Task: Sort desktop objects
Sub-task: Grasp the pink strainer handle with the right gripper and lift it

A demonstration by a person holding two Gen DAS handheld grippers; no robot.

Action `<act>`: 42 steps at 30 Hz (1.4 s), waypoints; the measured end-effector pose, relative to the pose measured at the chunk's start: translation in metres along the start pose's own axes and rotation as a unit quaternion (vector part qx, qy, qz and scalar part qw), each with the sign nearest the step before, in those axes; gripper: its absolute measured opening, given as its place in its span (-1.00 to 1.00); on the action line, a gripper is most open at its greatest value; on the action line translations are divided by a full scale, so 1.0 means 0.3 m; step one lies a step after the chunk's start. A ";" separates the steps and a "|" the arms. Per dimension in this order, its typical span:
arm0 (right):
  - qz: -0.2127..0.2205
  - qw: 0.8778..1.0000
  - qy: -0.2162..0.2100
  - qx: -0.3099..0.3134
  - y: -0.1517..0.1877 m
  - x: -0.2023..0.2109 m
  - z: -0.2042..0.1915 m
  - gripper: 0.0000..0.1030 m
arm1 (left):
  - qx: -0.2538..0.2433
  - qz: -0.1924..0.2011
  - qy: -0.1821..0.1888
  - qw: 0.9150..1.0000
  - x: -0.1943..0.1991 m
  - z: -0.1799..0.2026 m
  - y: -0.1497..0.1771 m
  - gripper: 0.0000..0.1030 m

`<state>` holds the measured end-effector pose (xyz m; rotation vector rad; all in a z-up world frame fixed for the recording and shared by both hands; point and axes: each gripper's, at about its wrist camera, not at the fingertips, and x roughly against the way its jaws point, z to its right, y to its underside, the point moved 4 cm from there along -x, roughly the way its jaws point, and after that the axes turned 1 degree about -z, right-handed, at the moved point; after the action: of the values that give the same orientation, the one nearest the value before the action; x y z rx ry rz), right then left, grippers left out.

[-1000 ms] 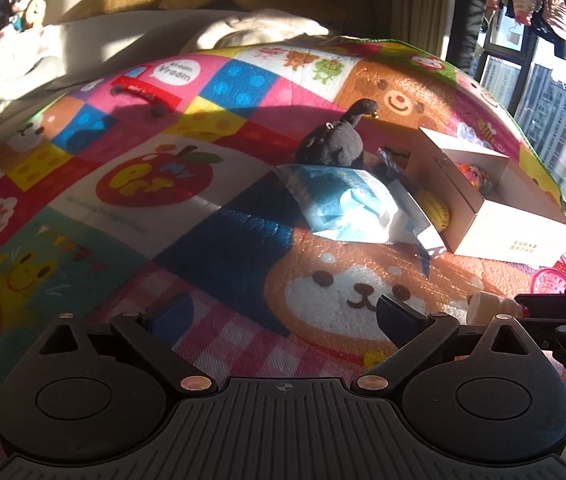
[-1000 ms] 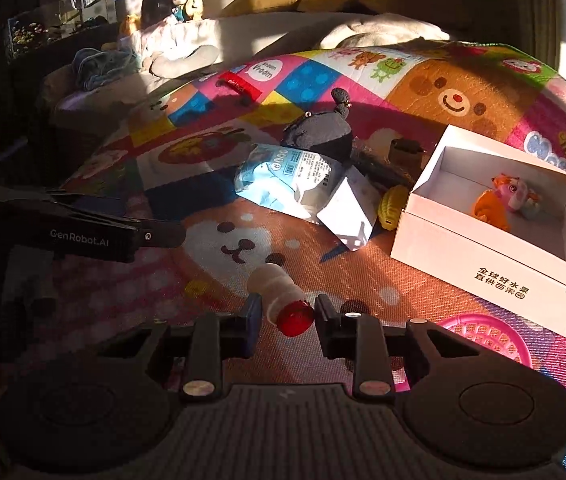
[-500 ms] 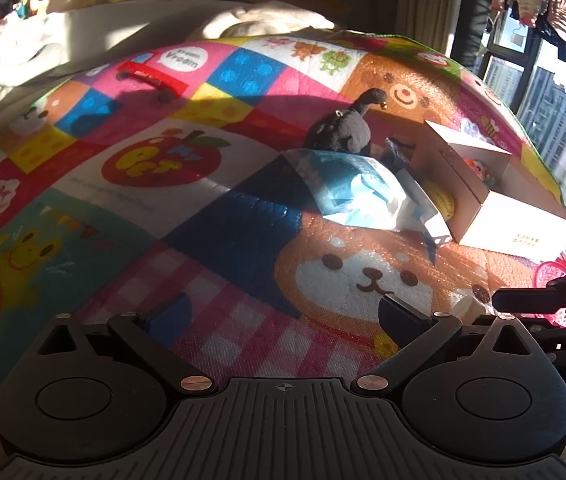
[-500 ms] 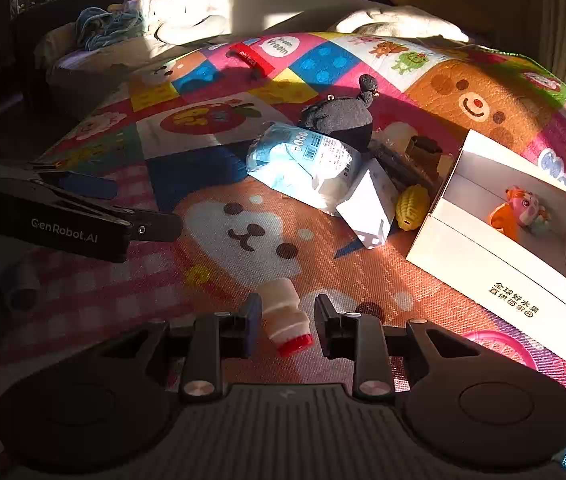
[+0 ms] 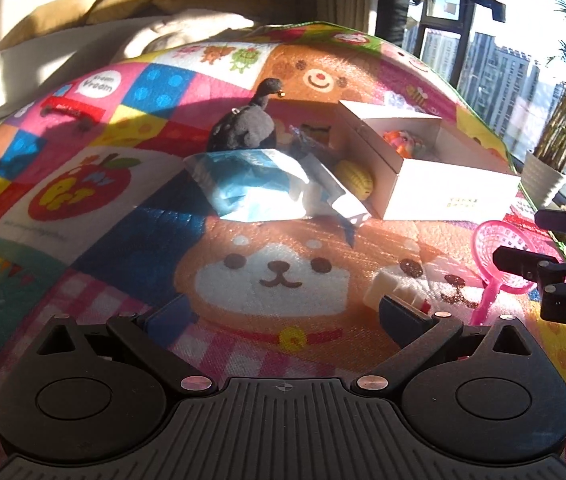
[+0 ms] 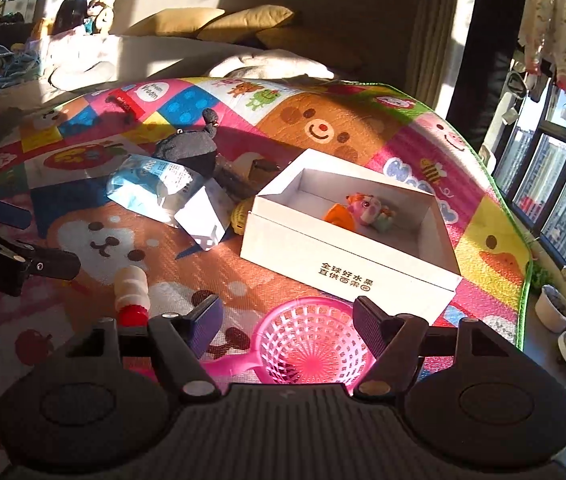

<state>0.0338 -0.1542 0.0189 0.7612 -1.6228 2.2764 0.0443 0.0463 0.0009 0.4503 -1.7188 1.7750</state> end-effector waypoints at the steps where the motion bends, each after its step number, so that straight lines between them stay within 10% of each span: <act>1: -0.004 1.000 0.008 -0.012 0.010 -0.007 0.014 0.41 | -0.010 0.000 0.005 1.000 -0.005 0.027 -0.005 0.99; 10: -0.008 0.986 0.001 -0.165 0.019 -0.074 0.179 0.34 | -0.040 -0.001 0.048 0.998 0.005 0.157 -0.021 1.00; 17: -0.094 0.941 -0.106 -0.309 0.152 -0.119 0.313 -0.51 | -0.123 -0.014 0.138 0.983 0.007 0.346 0.018 1.00; 29: -0.057 0.895 -0.321 -0.305 -0.072 -0.114 0.074 -0.57 | -0.079 -0.026 0.070 0.994 0.005 0.180 0.032 1.00; 35: -0.069 0.913 -0.321 -0.242 -0.125 -0.173 -0.080 -0.51 | -0.065 -0.029 0.039 0.997 0.012 0.112 0.046 1.00; 37: -0.051 0.928 -0.295 -0.221 -0.127 -0.157 -0.079 -0.29 | -0.060 -0.029 0.027 0.997 0.010 0.090 0.048 1.00; 39: -0.028 0.944 -0.257 -0.207 -0.125 -0.136 -0.063 0.37 | -0.052 -0.029 0.026 0.998 0.008 0.070 0.048 1.00; 42: -0.016 0.962 -0.210 -0.175 -0.119 -0.147 -0.043 0.42 | -0.046 -0.029 0.033 0.998 0.012 0.060 0.053 1.00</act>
<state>0.0842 -0.1252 0.0205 1.2183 -2.0984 1.8047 0.0282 0.0300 -0.0073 0.3935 -1.7162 1.6448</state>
